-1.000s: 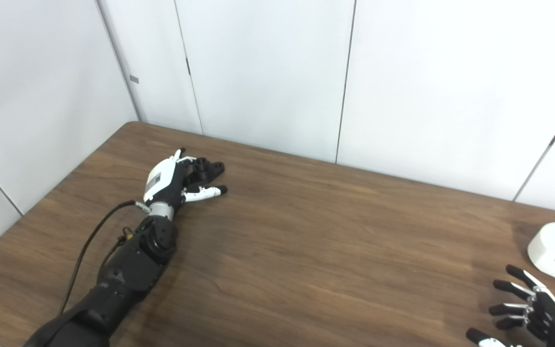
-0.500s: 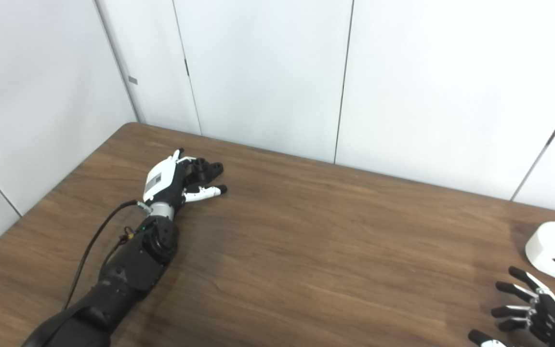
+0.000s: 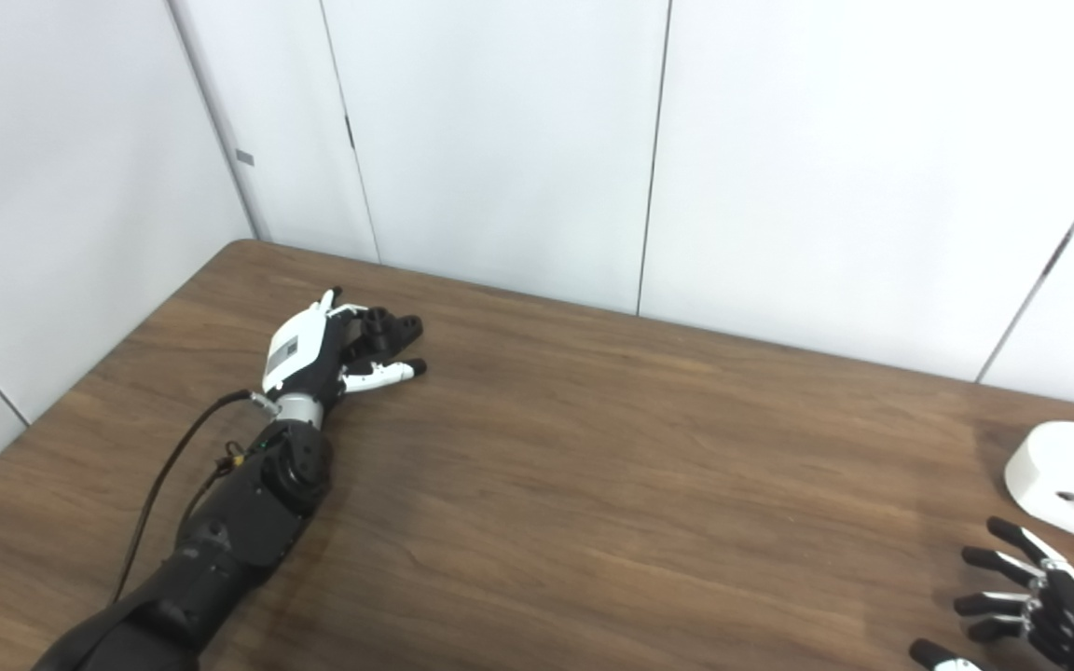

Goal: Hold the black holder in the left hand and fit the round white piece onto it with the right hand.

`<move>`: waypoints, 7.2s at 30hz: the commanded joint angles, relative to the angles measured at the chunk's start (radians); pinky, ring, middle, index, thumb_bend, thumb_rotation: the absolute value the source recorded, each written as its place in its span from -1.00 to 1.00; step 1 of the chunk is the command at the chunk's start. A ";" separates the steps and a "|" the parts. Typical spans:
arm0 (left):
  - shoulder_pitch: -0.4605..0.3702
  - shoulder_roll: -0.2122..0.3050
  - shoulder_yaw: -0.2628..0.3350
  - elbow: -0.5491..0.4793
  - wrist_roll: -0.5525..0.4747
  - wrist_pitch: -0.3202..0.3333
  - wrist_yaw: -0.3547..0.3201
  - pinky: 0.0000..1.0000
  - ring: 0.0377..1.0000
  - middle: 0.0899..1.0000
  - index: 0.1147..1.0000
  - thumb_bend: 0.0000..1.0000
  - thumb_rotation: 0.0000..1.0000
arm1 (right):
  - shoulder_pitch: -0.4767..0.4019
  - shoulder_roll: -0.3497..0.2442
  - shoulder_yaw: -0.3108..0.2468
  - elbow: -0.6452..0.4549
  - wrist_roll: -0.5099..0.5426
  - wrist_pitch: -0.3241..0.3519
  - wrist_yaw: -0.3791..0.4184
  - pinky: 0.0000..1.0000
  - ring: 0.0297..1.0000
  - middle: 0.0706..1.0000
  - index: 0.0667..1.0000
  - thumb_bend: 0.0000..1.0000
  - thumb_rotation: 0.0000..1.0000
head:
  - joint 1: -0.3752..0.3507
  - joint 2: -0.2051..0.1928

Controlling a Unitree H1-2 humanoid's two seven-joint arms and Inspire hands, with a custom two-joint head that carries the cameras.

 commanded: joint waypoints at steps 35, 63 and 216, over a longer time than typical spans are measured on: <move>0.027 -0.011 0.080 0.011 -0.078 0.043 -0.059 0.87 1.00 0.91 0.28 0.56 -0.45 | -0.009 -0.024 -0.013 -0.043 0.007 -0.024 0.002 -0.11 0.06 0.41 0.64 0.35 -0.82 | -0.001 0.014; 0.001 -0.010 0.022 0.072 -0.061 0.050 -0.091 0.92 1.00 0.94 0.34 0.60 -0.43 | -0.010 -0.020 -0.015 -0.067 0.010 -0.012 0.001 -0.11 0.05 0.40 0.62 0.34 -0.88 | -0.012 0.021; -0.003 -0.002 -0.042 0.093 -0.038 0.145 -0.064 1.00 1.00 0.92 -0.14 0.04 -0.85 | -0.007 -0.028 -0.020 -0.077 0.016 -0.004 0.005 -0.11 0.05 0.42 0.65 0.32 -0.87 | -0.011 0.030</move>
